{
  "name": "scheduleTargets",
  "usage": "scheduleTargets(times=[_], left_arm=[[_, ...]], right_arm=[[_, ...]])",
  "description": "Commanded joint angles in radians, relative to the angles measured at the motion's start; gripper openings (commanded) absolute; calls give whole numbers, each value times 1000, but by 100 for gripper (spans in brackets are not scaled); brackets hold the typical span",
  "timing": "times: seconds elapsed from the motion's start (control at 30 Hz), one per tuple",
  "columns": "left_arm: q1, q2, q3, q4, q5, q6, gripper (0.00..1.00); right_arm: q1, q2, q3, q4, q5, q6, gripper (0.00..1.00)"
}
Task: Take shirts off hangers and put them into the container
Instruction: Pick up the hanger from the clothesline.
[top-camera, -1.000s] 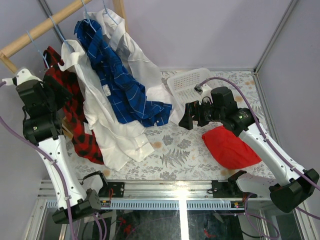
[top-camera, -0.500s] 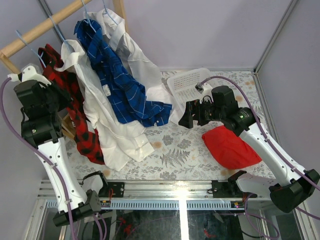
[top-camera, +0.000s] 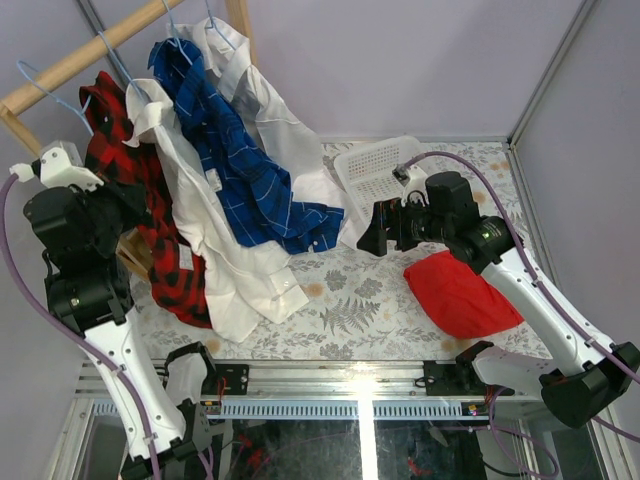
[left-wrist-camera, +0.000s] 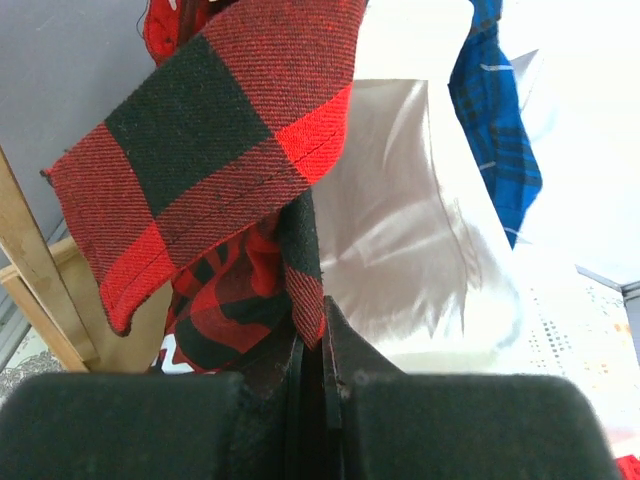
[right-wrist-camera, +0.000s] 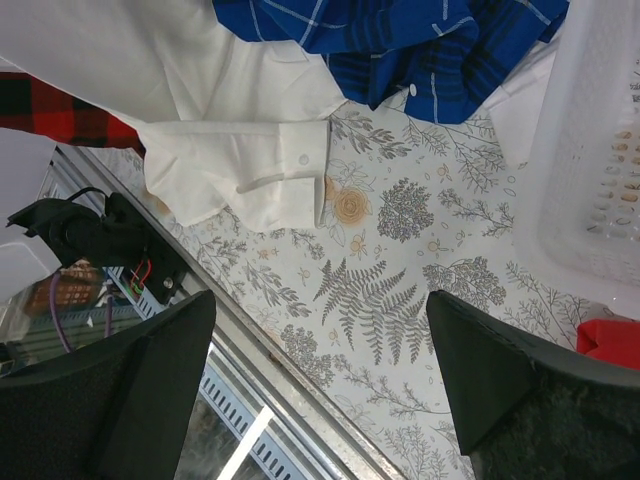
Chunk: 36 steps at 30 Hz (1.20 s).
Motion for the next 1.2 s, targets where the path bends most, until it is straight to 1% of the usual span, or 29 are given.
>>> scheduleTargets(times=[0.0, 0.03, 0.07, 0.1, 0.13, 0.17, 0.2, 0.23, 0.4, 0.47, 0.53, 0.6, 0.67, 0.73, 0.8, 0.87, 0.97, 1.03, 1.07, 1.17], left_arm=[[-1, -92, 9, 129, 83, -1, 0], [-3, -99, 5, 110, 89, -17, 0], [-6, -105, -17, 104, 127, -42, 0], [-9, -109, -52, 126, 220, -56, 0], [-10, -112, -108, 183, 390, -80, 0], [-10, -110, -141, 244, 466, -130, 0], [-10, -104, -164, 296, 497, -174, 0], [-10, -89, -168, 332, 497, -197, 0], [-26, 28, -125, 399, 490, -206, 0], [-81, 71, -95, 403, 433, -198, 0], [-205, 121, -63, 401, 358, -186, 0], [-393, 144, -54, 390, 191, -153, 0], [-580, 156, -59, 364, -24, -138, 0], [-673, 157, -76, 330, -215, -194, 0], [-702, 116, -135, 302, -351, -273, 0], [-724, 48, -210, 311, -429, -326, 0], [-771, -7, -285, 307, -430, -318, 0], [-808, -28, -315, 275, -427, -313, 0], [-834, -55, -331, 258, -436, -317, 0], [-861, -134, -357, 218, -471, -332, 0]], right_arm=[[8, -16, 32, 55, -47, 34, 94], [8, -19, 28, 64, -62, 38, 93], [8, -24, 23, 86, -81, 42, 93], [8, -29, 15, 105, -97, 49, 93], [8, -32, 10, 120, -109, 56, 93], [8, -33, 10, 128, -114, 63, 93], [8, -33, 12, 129, -113, 68, 93], [8, -31, 15, 127, -112, 69, 93], [8, -22, 6, 131, -105, 69, 93], [8, -15, 2, 142, -104, 77, 92], [8, -5, -1, 160, -115, 88, 92], [8, 6, 4, 164, -120, 92, 92], [9, 8, 6, 164, -119, 90, 93], [8, 8, 7, 157, -112, 85, 93], [8, 11, 19, 131, -110, 71, 92], [8, 15, 39, 109, -118, 55, 91], [9, 17, 86, 101, -123, 57, 89], [23, 13, 122, 111, -122, 65, 87], [35, 12, 139, 109, -106, 70, 87], [76, 21, 179, 96, -50, 73, 87]])
